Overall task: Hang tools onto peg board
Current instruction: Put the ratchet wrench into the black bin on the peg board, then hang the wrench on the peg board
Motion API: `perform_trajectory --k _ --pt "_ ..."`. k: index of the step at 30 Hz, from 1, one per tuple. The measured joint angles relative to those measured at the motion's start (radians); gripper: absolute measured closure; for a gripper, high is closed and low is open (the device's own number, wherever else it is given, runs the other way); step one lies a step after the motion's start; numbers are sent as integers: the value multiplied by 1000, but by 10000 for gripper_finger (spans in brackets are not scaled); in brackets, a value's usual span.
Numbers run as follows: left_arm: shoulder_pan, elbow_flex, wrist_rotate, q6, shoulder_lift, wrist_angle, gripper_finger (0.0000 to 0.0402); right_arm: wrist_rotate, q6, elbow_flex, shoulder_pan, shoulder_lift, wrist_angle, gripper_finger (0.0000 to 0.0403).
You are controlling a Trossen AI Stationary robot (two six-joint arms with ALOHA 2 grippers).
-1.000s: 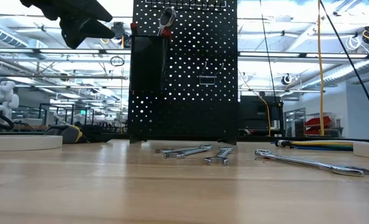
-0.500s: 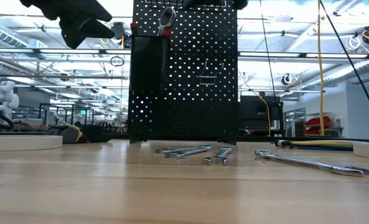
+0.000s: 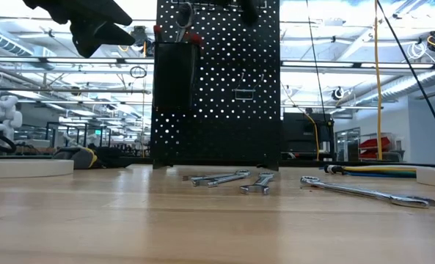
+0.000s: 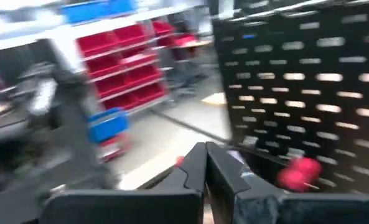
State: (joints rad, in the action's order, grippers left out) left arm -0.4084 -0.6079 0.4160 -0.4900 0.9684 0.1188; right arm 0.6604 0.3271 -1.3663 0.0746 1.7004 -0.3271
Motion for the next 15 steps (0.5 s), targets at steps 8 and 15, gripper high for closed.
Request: perform_trajectory --k 8,15 --pt "0 32 0 -28 0 -4 226 52 -156 0 6 -56 -15 403" --pt "-11 33 0 -28 0 -7 226 17 -233 0 53 -195 155 403"
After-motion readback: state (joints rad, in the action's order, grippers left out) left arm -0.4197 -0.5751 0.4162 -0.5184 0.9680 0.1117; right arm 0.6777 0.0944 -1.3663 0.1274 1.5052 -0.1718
